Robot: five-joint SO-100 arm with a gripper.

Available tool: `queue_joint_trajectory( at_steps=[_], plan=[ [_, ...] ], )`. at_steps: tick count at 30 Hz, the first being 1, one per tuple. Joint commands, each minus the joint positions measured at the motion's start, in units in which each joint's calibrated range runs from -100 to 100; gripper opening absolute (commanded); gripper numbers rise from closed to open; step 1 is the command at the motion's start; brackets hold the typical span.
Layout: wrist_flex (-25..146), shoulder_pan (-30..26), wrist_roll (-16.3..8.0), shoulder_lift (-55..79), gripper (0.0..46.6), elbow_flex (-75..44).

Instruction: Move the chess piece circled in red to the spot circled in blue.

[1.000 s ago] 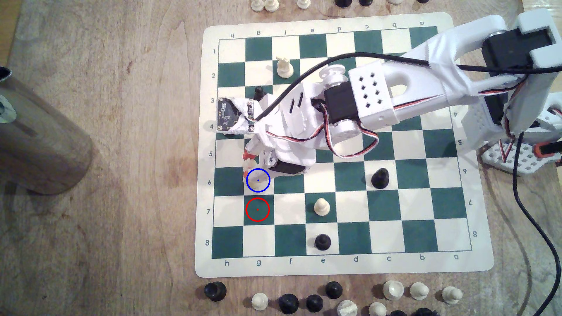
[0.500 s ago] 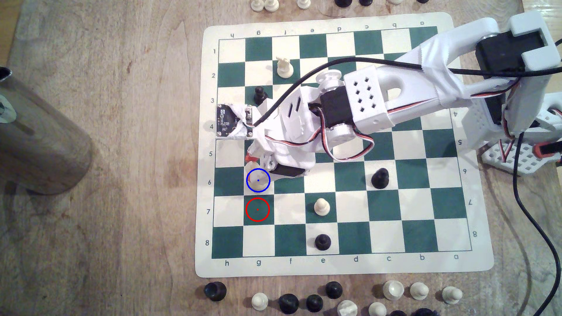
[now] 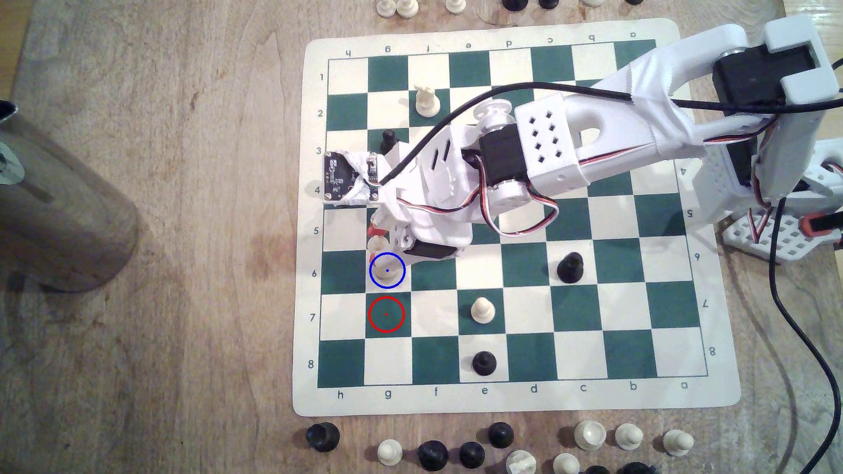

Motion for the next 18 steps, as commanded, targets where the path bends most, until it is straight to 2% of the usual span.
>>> queue_joint_trajectory(
  at_steps=[1,8,10,11,12,15,18],
  plan=[
    [0.29,-0.04,0.24,-0.13,1.5,-1.09],
    [0.54,-0.28,0.24,0.47,3.0,-1.09],
    [0.86,-0.28,0.15,0.64,7.2,-1.36],
    [1.68,-0.2,-0.24,0.64,14.0,-1.63],
    [2.01,-0.2,-0.44,0.64,17.4,-1.63],
    [3.4,-0.28,-0.59,0.55,20.5,-1.81],
    [5.04,-0.43,-0.49,0.38,21.4,-2.08]
  ],
)
